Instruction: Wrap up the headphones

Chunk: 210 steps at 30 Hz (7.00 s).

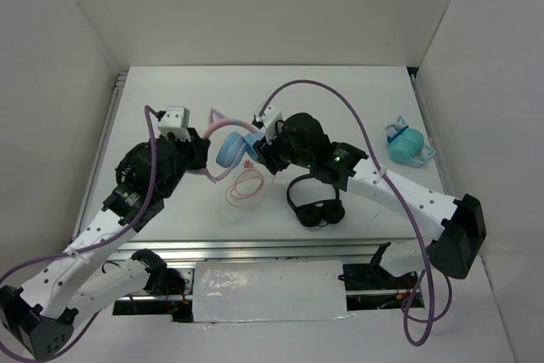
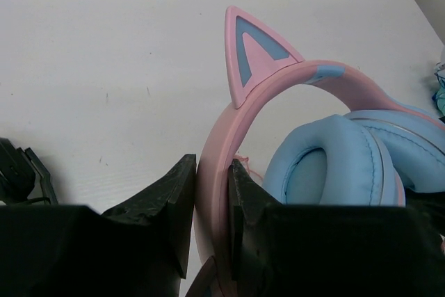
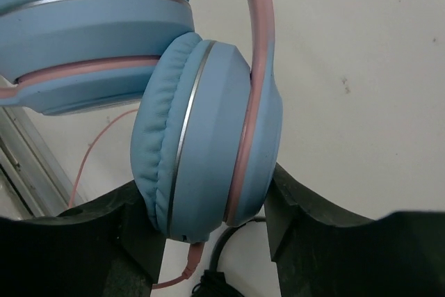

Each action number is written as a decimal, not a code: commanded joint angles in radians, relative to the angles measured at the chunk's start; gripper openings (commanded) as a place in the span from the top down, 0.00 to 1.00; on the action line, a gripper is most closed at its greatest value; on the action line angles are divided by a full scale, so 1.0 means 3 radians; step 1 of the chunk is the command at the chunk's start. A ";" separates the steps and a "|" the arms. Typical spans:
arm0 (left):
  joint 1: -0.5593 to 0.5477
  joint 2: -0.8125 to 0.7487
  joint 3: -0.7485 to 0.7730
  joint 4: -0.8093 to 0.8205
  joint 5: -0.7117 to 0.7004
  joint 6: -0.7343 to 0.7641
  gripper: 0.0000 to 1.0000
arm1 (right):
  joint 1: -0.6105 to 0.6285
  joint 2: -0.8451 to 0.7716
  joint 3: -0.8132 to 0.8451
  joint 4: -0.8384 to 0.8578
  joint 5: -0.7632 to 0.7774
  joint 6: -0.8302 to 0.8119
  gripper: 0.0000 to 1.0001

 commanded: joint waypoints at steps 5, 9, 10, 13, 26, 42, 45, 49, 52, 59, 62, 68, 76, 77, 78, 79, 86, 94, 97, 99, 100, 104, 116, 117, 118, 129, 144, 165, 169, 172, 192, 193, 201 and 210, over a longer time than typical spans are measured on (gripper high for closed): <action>-0.0021 -0.0042 -0.0115 0.0723 -0.0104 -0.0598 1.00 | 0.0375 0.0168 0.0218 0.0781 0.0932 0.1201 1.00; -0.0021 -0.0012 -0.0182 0.0867 -0.0073 -0.0757 1.00 | 0.0601 0.0546 0.0493 0.0843 0.1841 0.1785 1.00; -0.0026 -0.0012 -0.0212 0.0892 -0.0058 -0.0788 1.00 | 0.0621 0.0618 0.0580 0.0807 0.1935 0.1872 1.00; -0.0036 -0.0017 -0.0268 0.0974 -0.0006 -0.0865 1.00 | 0.0668 0.0889 0.0892 0.0613 0.2074 0.2175 0.99; -0.0041 -0.0104 -0.0299 0.0898 -0.0318 -0.0778 1.00 | 0.0760 0.0466 0.0397 0.1180 0.1190 0.1670 0.18; 0.0147 0.0070 0.0134 0.0806 -0.0330 -0.0543 1.00 | 0.0714 -0.1006 -0.0624 0.1190 0.0172 0.1025 0.00; 0.0383 0.0213 0.0471 0.0842 0.0251 -0.0334 1.00 | 0.0541 -0.1380 -0.1012 0.1216 0.0070 0.0882 0.00; 0.0613 0.0560 0.1116 0.0581 0.0902 -0.0155 1.00 | 0.0270 -0.1718 -0.1453 0.1267 -0.0293 0.0535 0.00; 0.0807 0.0765 0.1566 0.0388 0.1521 -0.0063 1.00 | 0.0009 -0.1754 -0.1724 0.1344 -0.0580 0.0110 0.00; 0.1124 0.1373 0.3016 -0.0119 0.2488 -0.0179 1.00 | -0.0503 -0.1238 -0.1725 0.1880 -0.1366 -0.0177 0.00; 0.1288 0.1761 0.3606 -0.0232 0.2887 -0.0292 1.00 | -0.0646 -0.0835 -0.1531 0.2253 -0.1851 0.0016 0.00; 0.1457 0.2141 0.4522 -0.0447 0.3128 -0.0379 1.00 | -0.0606 0.0178 -0.1061 0.2949 -0.2471 0.0379 0.00; 0.1820 0.2156 0.4548 -0.0110 0.3577 -0.0655 1.00 | -0.0319 0.1472 -0.0606 0.3752 -0.2836 0.1131 0.00; 0.1871 0.2172 0.4548 -0.0079 0.3735 -0.0757 1.00 | -0.0319 0.1650 -0.0549 0.3772 -0.2663 0.1223 0.00; 0.1871 0.2177 0.4538 -0.0033 0.3833 -0.0803 1.00 | -0.0350 0.1733 -0.0422 0.3828 -0.2595 0.1295 0.02; 0.1957 0.2177 0.4513 0.0079 0.3935 -0.0885 1.00 | -0.0390 0.1809 -0.0365 0.3854 -0.2655 0.1432 0.05; 0.2030 0.1886 0.3844 0.0448 0.4559 -0.0804 1.00 | -0.0922 0.1714 -0.0447 0.3989 -0.2504 0.1899 1.00; 0.1331 0.1262 0.2290 0.0126 0.4351 0.0601 1.00 | -0.1597 0.1187 0.0375 0.1591 -0.1768 0.0888 1.00; 0.1009 0.1099 0.1671 0.0121 0.4044 0.0934 1.00 | -0.1659 0.1186 0.0928 0.0834 -0.1419 0.0590 1.00; 0.0864 0.1042 0.1323 0.0014 0.3860 0.1184 1.00 | -0.1694 0.1202 0.1327 0.0450 -0.1322 0.0432 1.00; 0.0727 0.1022 0.1205 0.0028 0.3798 0.1226 1.00 | -0.1720 0.1207 0.1515 0.0373 -0.1281 0.0416 1.00; 0.0343 0.1052 0.0831 -0.0007 0.2936 0.1329 1.00 | -0.1720 0.1146 0.1843 0.0015 -0.1127 0.0263 1.00; 0.0296 0.1640 0.1076 -0.0396 0.1758 0.0813 1.00 | -0.1255 0.0139 0.1231 -0.0134 -0.0315 0.0145 1.00; 0.0352 0.1650 0.1107 -0.0376 0.1788 0.0736 1.00 | -0.1230 0.0072 0.1089 -0.0159 -0.0253 0.0196 1.00; 0.0398 0.1650 0.1112 -0.0355 0.1788 0.0735 1.00 | -0.1204 0.0021 0.1017 -0.0175 -0.0253 0.0221 1.00; 0.0700 0.1993 0.1797 -0.0416 0.1120 0.0132 1.00 | -0.0565 -0.0807 -0.0455 0.0428 -0.0874 0.0871 1.00; 0.0721 0.1978 0.2569 -0.0472 0.1521 0.0004 1.00 | -0.0232 -0.0445 -0.1316 0.2191 -0.1608 0.0811 0.68; 0.0572 0.1870 0.4302 -0.1521 0.1835 0.0224 1.00 | -0.0273 0.1263 -0.1157 0.4355 -0.0814 0.0672 0.08; 0.0572 0.1845 0.4415 -0.1511 0.1850 0.0255 1.00 | -0.0278 0.1304 -0.1122 0.4254 -0.0978 0.0657 0.12; 0.0567 0.1890 0.4705 -0.1587 0.1784 0.0275 1.00 | -0.0273 0.1304 -0.0923 0.3688 -0.1152 0.0590 0.62; 0.0981 0.2468 0.4630 -0.1357 -0.0108 0.0352 1.00 | 0.0013 -0.1196 -0.2568 0.2684 -0.1327 0.0365 1.00; 0.1007 0.2473 0.4610 -0.1352 -0.0124 0.0347 1.00 | 0.0008 -0.1262 -0.2619 0.2694 -0.1175 0.0405 1.00; 0.1329 0.2417 0.4488 -0.1373 0.0020 0.0444 1.00 | -0.0344 -0.1871 -0.2967 0.2724 -0.1132 0.0630 1.00; 0.1523 0.2049 0.3822 -0.1117 0.0396 0.0408 1.00 | -0.0819 -0.1744 -0.2824 0.2739 -0.1214 0.0774 1.00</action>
